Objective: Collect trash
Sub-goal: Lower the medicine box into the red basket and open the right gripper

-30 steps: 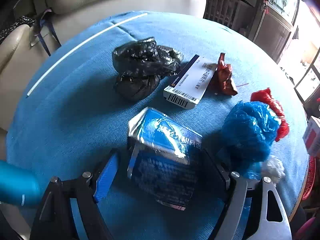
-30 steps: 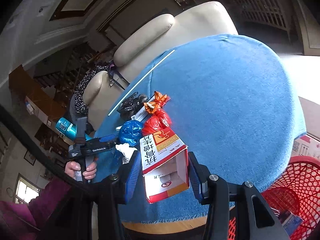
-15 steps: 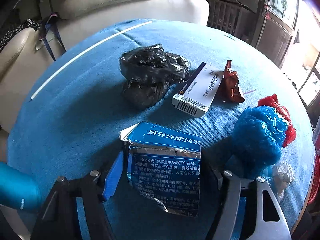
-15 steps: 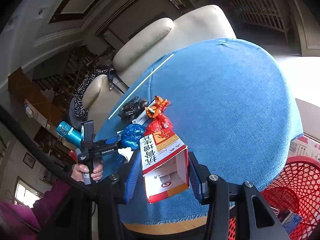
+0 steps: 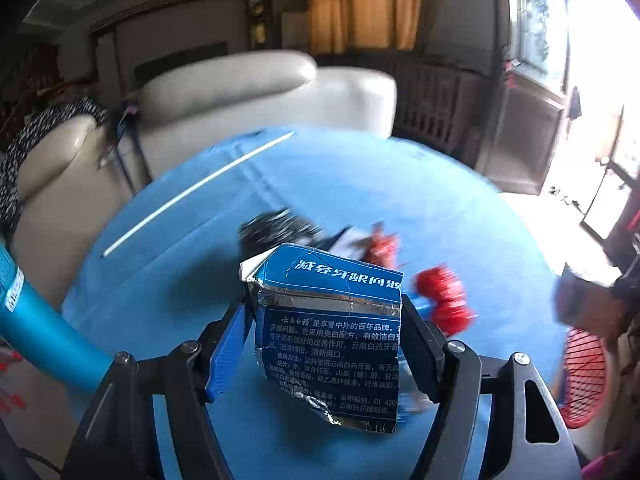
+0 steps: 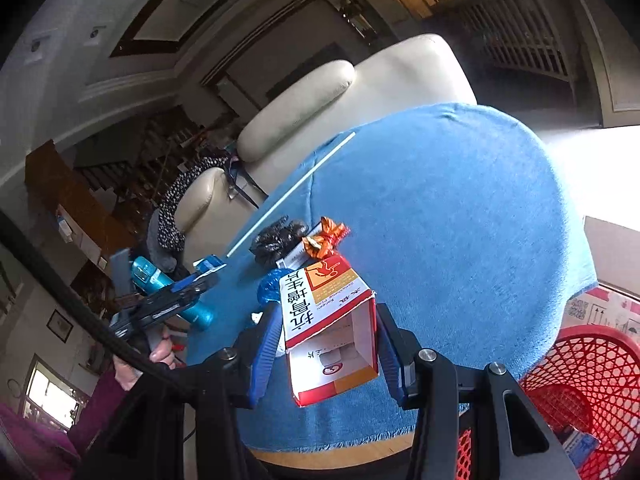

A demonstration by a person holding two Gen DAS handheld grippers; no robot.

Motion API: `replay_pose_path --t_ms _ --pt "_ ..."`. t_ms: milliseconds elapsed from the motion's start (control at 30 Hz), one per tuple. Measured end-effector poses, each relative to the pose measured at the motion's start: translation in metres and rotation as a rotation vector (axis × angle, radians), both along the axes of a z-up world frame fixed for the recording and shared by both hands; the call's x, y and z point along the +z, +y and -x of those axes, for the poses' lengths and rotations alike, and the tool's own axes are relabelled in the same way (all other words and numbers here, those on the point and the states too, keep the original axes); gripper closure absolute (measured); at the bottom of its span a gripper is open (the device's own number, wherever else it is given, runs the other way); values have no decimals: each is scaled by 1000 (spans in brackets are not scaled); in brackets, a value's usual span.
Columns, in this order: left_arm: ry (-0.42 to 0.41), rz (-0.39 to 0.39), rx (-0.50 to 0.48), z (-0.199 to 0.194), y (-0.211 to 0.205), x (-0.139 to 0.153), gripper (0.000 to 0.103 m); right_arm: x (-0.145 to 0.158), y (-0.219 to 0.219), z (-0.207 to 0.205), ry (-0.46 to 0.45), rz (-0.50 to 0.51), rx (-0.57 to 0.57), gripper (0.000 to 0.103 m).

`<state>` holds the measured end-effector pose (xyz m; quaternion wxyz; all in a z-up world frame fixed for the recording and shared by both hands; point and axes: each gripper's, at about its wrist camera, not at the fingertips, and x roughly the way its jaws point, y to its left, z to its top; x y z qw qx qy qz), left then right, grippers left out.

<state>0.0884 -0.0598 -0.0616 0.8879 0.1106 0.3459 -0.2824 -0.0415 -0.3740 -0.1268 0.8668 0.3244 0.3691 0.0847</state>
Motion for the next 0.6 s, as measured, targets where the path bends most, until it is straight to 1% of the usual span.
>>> replay_pose_path --t_ms 100,300,367,500,600 --pt "-16 21 -46 23 -18 16 30 5 -4 11 -21 10 -7 54" --pt "-27 79 -133 59 -54 41 30 7 -23 31 -34 -12 -61 54" --pt "-20 86 -166 69 -66 43 30 6 -27 39 -43 -20 -70 54" --pt "-8 72 -220 83 -95 42 30 -3 -37 51 -28 -54 -98 54" --pt "12 71 -255 94 -111 39 30 0 -47 59 -37 -51 -124 54"
